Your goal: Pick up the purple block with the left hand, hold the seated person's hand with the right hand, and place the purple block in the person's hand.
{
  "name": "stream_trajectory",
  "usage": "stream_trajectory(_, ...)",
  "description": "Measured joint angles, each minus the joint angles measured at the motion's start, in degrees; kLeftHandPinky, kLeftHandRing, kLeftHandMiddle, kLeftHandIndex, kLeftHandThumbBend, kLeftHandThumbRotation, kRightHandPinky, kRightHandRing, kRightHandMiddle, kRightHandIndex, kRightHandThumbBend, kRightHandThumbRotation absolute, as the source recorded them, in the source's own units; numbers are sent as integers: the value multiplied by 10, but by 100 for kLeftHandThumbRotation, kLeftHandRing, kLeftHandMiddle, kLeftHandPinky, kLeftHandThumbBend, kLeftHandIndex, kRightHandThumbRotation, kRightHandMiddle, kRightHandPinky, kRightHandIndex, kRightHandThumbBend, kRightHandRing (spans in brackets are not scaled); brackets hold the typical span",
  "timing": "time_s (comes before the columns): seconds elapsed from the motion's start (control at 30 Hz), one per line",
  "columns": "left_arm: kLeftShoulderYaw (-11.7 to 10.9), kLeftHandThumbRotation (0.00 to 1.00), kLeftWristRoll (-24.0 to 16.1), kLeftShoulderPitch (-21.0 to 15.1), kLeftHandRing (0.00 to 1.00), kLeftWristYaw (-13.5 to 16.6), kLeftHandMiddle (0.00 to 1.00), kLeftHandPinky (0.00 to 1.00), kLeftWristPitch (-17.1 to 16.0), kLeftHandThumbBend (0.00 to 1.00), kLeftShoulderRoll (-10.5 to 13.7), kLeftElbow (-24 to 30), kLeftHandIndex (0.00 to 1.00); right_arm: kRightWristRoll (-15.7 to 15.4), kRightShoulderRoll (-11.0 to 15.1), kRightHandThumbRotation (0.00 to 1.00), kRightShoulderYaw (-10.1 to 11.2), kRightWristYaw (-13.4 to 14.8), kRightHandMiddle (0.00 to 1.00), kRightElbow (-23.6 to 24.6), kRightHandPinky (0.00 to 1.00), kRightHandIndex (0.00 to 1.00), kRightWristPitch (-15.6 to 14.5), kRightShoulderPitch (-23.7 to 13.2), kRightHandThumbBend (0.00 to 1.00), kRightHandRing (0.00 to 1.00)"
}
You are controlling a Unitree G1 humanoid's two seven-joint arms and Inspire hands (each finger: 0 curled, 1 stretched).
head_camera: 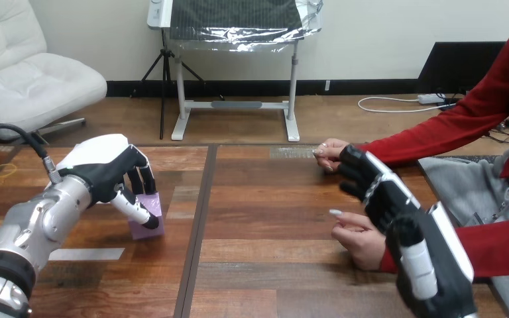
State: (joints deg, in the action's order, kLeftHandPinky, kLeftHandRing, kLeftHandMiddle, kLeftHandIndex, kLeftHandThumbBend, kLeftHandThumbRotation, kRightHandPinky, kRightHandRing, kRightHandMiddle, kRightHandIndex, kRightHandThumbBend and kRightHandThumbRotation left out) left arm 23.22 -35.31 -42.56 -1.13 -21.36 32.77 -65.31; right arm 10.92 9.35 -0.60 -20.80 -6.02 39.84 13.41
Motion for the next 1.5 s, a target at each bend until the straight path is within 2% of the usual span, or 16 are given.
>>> stream_trajectory(0.2, -3, 0, 11, 1, 35, 2, 42, 29, -4, 67, 0, 4, 45, -3, 2, 100, 13, 3, 91, -4, 87, 89, -2, -18, 82, 91)
stream_trajectory(0.5, -12, 0, 18, 3, 37, 3, 44, 31, -7, 65, 1, 13, 47, -14, 6, 100, 32, 8, 90, -28, 84, 88, 0, -49, 85, 89)
stream_trajectory(0.83, -22, 0, 29, 15, 42, 3, 48, 36, -15, 66, 5, 44, 47, -29, 45, 100, 49, 5, 91, -72, 84, 88, -2, -96, 92, 90)
stream_trajectory(1.2, -30, 0, 34, 28, 43, 2, 48, 38, -30, 65, 5, 79, 46, -104, 101, 98, 77, 43, 90, -114, 81, 90, -7, -157, 93, 88)
stream_trajectory(1.5, -36, 0, 36, 35, 44, -6, 49, 39, -30, 64, 5, 106, 47, -168, 152, 78, 80, 69, 88, -181, 70, 89, -7, -216, 99, 82)
